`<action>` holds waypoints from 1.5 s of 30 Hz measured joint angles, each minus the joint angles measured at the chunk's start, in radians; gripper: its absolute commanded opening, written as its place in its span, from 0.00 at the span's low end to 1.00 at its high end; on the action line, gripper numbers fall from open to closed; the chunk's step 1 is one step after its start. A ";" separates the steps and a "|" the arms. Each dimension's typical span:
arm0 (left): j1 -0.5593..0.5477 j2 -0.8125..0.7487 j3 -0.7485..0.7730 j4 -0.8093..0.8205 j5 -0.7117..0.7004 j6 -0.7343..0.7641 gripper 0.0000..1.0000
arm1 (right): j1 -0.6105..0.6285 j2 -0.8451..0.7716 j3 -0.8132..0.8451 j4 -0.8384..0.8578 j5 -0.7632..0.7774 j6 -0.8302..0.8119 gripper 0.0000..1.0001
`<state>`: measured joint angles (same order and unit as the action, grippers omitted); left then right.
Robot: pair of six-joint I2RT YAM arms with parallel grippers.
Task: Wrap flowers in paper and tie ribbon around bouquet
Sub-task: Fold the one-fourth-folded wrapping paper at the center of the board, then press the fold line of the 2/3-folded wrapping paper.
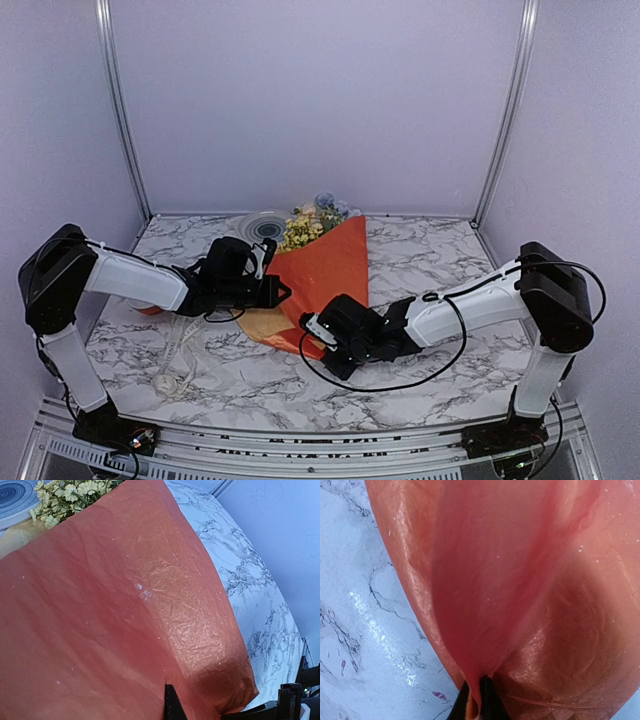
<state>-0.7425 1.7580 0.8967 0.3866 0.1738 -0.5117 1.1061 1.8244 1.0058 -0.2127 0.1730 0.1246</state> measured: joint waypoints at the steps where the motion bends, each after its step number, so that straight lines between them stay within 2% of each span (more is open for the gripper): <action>1: 0.000 0.006 0.008 0.000 -0.011 0.018 0.00 | 0.000 0.000 0.001 -0.001 0.000 -0.002 0.19; 8: 0.009 0.105 0.089 -0.004 -0.063 0.122 0.00 | 0.000 -0.079 0.000 -0.043 -0.053 -0.046 0.37; 12: 0.014 0.154 0.090 -0.013 -0.063 0.136 0.00 | -0.020 -0.212 -0.016 -0.058 -0.147 -0.079 0.37; 17: 0.017 0.187 0.090 -0.017 -0.063 0.150 0.00 | -0.124 -0.303 -0.050 -0.026 -0.292 -0.072 0.23; 20: 0.022 0.191 0.090 -0.018 -0.063 0.157 0.00 | -0.167 -0.270 -0.056 -0.001 -0.335 -0.054 0.13; 24: 0.031 0.191 0.090 -0.018 -0.066 0.162 0.00 | -0.171 -0.167 -0.077 0.034 -0.366 -0.026 0.07; 27: 0.035 0.192 0.098 -0.023 -0.061 0.176 0.00 | -0.171 -0.101 -0.138 0.054 -0.372 -0.004 0.06; 32: 0.034 0.196 0.153 -0.029 -0.049 0.210 0.00 | -0.171 -0.108 -0.167 0.108 -0.374 0.035 0.06; 45: 0.038 0.227 0.251 -0.086 -0.082 0.289 0.00 | -0.175 -0.181 -0.119 0.061 -0.413 0.063 0.08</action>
<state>-0.7044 1.9846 1.1473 0.3008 0.0917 -0.2230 0.9306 1.6432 0.8867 -0.1520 -0.2401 0.1879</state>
